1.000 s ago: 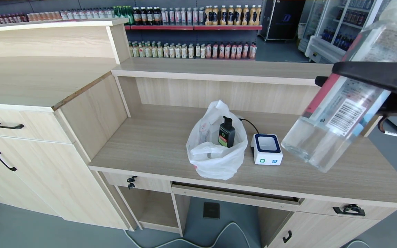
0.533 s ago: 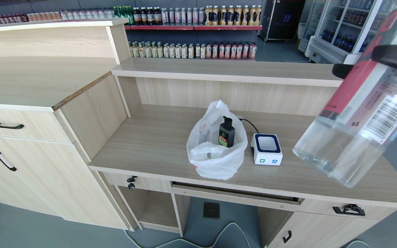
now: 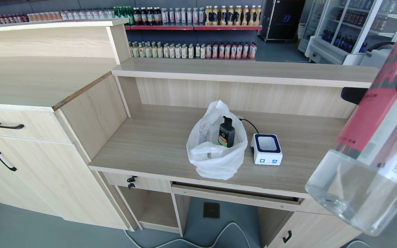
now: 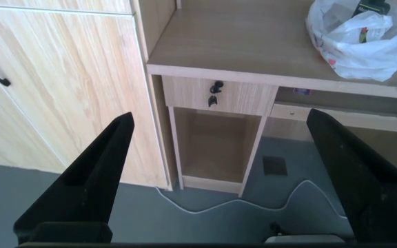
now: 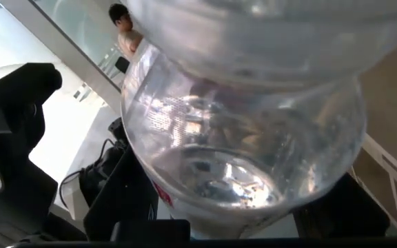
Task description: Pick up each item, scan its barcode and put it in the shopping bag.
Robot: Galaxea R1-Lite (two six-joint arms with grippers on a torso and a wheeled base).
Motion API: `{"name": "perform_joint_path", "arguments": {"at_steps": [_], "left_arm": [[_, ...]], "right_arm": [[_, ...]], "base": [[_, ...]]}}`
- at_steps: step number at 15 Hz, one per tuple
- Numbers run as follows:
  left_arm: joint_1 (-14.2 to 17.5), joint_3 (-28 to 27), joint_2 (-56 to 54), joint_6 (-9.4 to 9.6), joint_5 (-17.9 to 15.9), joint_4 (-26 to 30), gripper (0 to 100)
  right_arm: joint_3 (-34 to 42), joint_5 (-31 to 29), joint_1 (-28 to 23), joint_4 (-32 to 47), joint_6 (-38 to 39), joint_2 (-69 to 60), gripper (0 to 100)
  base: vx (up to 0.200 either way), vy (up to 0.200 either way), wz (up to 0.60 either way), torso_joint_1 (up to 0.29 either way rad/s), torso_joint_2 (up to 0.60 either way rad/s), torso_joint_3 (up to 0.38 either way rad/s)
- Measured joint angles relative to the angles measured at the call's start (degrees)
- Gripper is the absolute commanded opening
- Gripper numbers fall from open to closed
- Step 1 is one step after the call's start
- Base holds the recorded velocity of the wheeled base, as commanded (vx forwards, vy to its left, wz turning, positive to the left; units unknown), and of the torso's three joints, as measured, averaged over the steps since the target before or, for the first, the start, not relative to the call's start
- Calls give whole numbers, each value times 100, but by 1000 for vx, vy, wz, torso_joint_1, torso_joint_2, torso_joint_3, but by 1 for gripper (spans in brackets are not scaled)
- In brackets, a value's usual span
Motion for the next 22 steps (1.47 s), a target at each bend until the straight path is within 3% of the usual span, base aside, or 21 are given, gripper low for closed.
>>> {"name": "perform_joint_path", "arguments": {"at_steps": [22], "left_arm": [[0,0,0,0,0,0,100]], "right_arm": [[123,2,85,400,-51,-360,0]], "base": [[0,0,0,0,0,0]]}}
